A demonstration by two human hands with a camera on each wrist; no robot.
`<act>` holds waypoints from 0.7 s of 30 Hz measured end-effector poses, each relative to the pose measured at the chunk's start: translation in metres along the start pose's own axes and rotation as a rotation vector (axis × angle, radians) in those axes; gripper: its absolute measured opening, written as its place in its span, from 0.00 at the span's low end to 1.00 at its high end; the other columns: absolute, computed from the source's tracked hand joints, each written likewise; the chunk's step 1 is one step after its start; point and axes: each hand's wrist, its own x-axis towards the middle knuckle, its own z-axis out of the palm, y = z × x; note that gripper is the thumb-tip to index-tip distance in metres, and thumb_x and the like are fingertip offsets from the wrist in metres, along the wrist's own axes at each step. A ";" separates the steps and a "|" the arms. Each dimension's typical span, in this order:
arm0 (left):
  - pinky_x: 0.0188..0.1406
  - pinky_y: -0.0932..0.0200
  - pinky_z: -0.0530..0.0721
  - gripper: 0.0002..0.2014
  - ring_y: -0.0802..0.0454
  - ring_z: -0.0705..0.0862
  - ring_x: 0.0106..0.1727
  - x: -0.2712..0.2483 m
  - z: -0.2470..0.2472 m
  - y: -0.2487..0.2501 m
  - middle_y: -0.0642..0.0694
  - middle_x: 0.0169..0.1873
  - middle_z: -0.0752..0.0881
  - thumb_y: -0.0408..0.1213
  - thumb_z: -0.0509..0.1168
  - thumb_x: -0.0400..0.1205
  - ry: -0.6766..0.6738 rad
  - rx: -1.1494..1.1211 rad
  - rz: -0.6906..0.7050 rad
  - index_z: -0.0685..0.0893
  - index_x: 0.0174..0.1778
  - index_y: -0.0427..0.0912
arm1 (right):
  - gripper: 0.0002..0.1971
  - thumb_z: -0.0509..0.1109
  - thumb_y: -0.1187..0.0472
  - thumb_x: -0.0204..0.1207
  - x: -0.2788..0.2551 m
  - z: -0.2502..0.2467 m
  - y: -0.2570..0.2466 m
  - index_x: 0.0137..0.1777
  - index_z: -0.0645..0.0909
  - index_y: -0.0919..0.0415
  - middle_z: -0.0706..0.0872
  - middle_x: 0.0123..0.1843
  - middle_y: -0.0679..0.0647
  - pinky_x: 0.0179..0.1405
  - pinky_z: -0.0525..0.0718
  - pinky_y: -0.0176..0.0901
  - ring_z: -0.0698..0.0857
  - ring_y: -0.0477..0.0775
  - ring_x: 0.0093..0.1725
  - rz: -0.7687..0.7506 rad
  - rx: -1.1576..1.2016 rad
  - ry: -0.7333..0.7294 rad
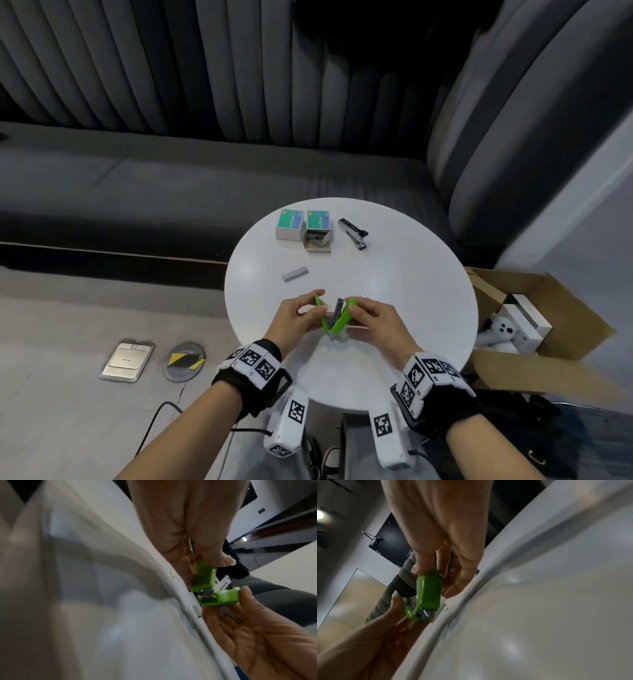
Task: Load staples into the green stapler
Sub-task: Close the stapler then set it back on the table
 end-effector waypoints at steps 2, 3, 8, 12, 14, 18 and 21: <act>0.45 0.67 0.88 0.15 0.51 0.88 0.42 0.001 0.002 0.001 0.47 0.45 0.81 0.27 0.64 0.78 0.018 0.121 0.054 0.78 0.62 0.29 | 0.13 0.60 0.65 0.81 -0.002 0.005 0.003 0.64 0.77 0.65 0.84 0.57 0.66 0.47 0.89 0.45 0.87 0.63 0.54 0.025 0.107 -0.002; 0.49 0.67 0.87 0.17 0.48 0.86 0.46 0.001 0.004 0.001 0.49 0.45 0.80 0.27 0.66 0.78 0.033 0.197 0.094 0.78 0.62 0.29 | 0.14 0.59 0.64 0.82 -0.002 0.008 0.004 0.66 0.75 0.64 0.83 0.58 0.67 0.47 0.90 0.45 0.86 0.65 0.56 0.035 0.139 0.010; 0.53 0.75 0.79 0.21 0.50 0.82 0.49 -0.003 0.017 0.001 0.49 0.44 0.77 0.31 0.67 0.77 0.087 0.538 0.304 0.76 0.68 0.37 | 0.07 0.63 0.59 0.80 0.001 0.017 0.006 0.52 0.76 0.63 0.81 0.53 0.64 0.47 0.88 0.44 0.85 0.59 0.54 0.008 0.033 0.115; 0.61 0.62 0.80 0.21 0.47 0.82 0.51 -0.006 0.021 0.000 0.47 0.47 0.76 0.31 0.65 0.78 0.078 0.616 0.359 0.75 0.69 0.38 | 0.12 0.63 0.57 0.80 0.005 0.016 0.012 0.56 0.77 0.65 0.83 0.57 0.67 0.54 0.88 0.54 0.85 0.63 0.57 -0.001 -0.090 0.183; 0.61 0.60 0.79 0.21 0.48 0.81 0.51 -0.007 0.022 0.000 0.47 0.46 0.76 0.31 0.65 0.78 0.088 0.613 0.345 0.75 0.69 0.38 | 0.11 0.63 0.57 0.80 0.004 0.016 0.013 0.57 0.77 0.62 0.83 0.57 0.66 0.58 0.86 0.59 0.84 0.64 0.58 -0.015 -0.147 0.191; 0.58 0.57 0.82 0.20 0.49 0.82 0.47 -0.005 0.020 0.005 0.50 0.41 0.79 0.31 0.67 0.77 0.140 0.458 0.238 0.77 0.67 0.37 | 0.13 0.60 0.64 0.81 -0.005 0.010 0.009 0.63 0.73 0.68 0.81 0.57 0.68 0.62 0.84 0.58 0.84 0.61 0.59 -0.007 0.007 0.051; 0.53 0.60 0.87 0.10 0.47 0.83 0.47 0.000 0.015 0.008 0.43 0.42 0.84 0.29 0.66 0.78 0.132 0.199 0.109 0.84 0.54 0.39 | 0.14 0.59 0.67 0.82 -0.013 0.005 0.007 0.65 0.76 0.67 0.85 0.59 0.66 0.58 0.86 0.49 0.86 0.60 0.56 0.002 0.148 -0.022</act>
